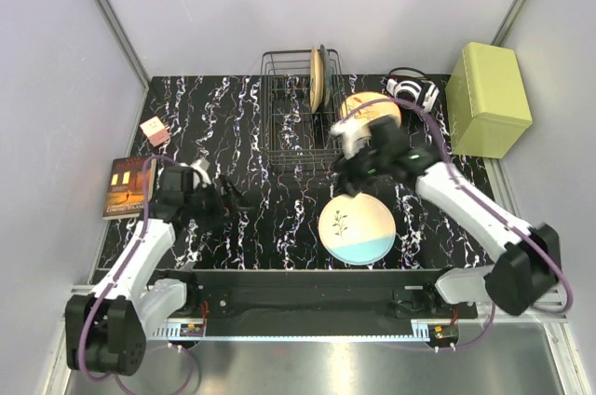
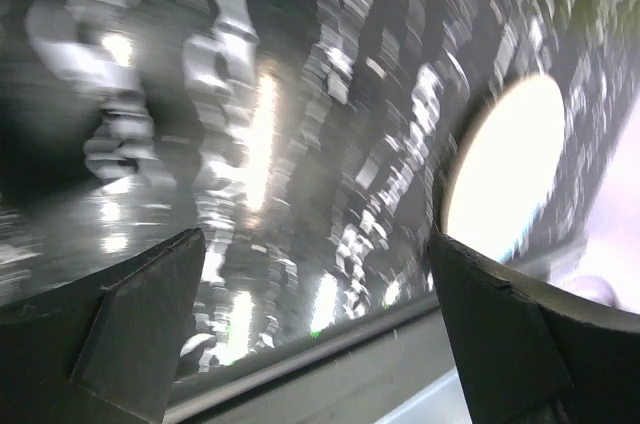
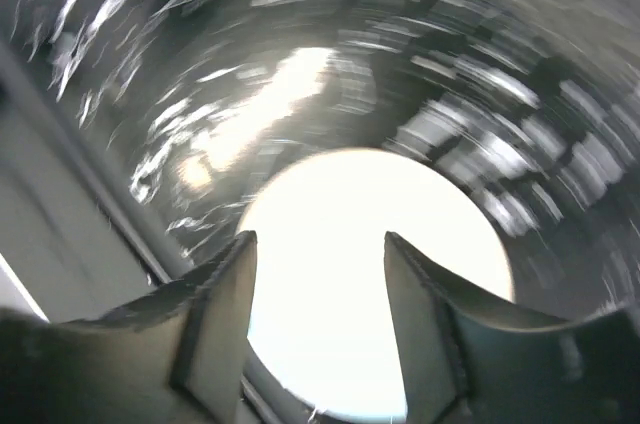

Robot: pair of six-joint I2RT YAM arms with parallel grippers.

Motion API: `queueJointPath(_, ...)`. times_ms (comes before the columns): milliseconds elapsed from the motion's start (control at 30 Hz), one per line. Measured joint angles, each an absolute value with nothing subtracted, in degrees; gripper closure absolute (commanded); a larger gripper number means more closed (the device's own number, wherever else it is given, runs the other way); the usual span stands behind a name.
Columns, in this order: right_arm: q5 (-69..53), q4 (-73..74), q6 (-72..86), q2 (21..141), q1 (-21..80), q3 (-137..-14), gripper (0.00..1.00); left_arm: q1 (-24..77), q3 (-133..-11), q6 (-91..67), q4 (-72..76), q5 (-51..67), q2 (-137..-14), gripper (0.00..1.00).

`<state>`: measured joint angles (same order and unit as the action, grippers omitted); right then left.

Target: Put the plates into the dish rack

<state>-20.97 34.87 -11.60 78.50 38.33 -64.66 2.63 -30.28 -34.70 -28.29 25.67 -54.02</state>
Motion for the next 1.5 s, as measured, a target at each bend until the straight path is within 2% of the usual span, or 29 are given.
queueJointPath(33,-21.47,35.31,-9.43,76.71,33.32,-64.23,0.34,4.69,-30.17,-35.05,-27.46,26.24,-54.28,0.03)
queueJointPath(100,-22.04,37.01,-4.23,73.10,24.25,-62.46,0.33,8.56,-29.26,-36.05,-24.69,27.51,-55.31,0.04)
queueJointPath(367,-32.01,40.36,12.03,66.98,5.43,-52.29,0.35,18.90,-25.34,-39.64,-14.02,28.10,-62.24,0.13)
queueJointPath(467,-35.03,40.95,16.29,68.40,0.36,-46.19,0.35,22.65,-24.88,-40.91,-9.02,27.83,-64.86,0.14)
queueJointPath(667,-38.87,41.85,17.61,78.56,-7.22,-45.60,0.35,27.57,-24.77,-44.07,0.78,26.52,-71.72,0.16)
queueJointPath(800,-42.02,43.42,13.15,86.21,-11.77,-49.80,0.36,31.09,-25.36,-46.65,4.93,25.71,-76.05,0.16)
queueJointPath(967,-49.39,44.21,6.61,91.96,-12.32,-57.36,0.37,34.61,-27.18,-49.91,10.31,23.53,-80.60,0.16)
queueJointPath(1133,-53.34,54.39,-13.17,100.47,-12.34,-71.70,0.43,36.21,-29.45,-53.04,15.18,22.20,-85.47,0.16)
queueJointPath(1167,-53.71,56.97,-18.00,102.67,-12.43,-73.73,0.37,36.77,-30.17,-53.58,16.03,22.00,-86.61,0.17)
queueJointPath(1267,-53.74,64.51,-29.65,108.44,-13.08,-75.66,0.36,38.65,-32.60,-54.63,17.78,21.76,-89.97,0.23)
queueJointPath(1433,-49.78,71.26,-43.59,114.02,-16.19,-74.61,0.36,41.15,-33.93,-56.14,19.16,20.78,-92.12,0.26)
queueJointPath(1500,-48.51,72.97,-47.75,114.02,-16.88,-73.28,0.36,42.19,-33.93,-56.97,19.25,20.40,-92.27,0.34)
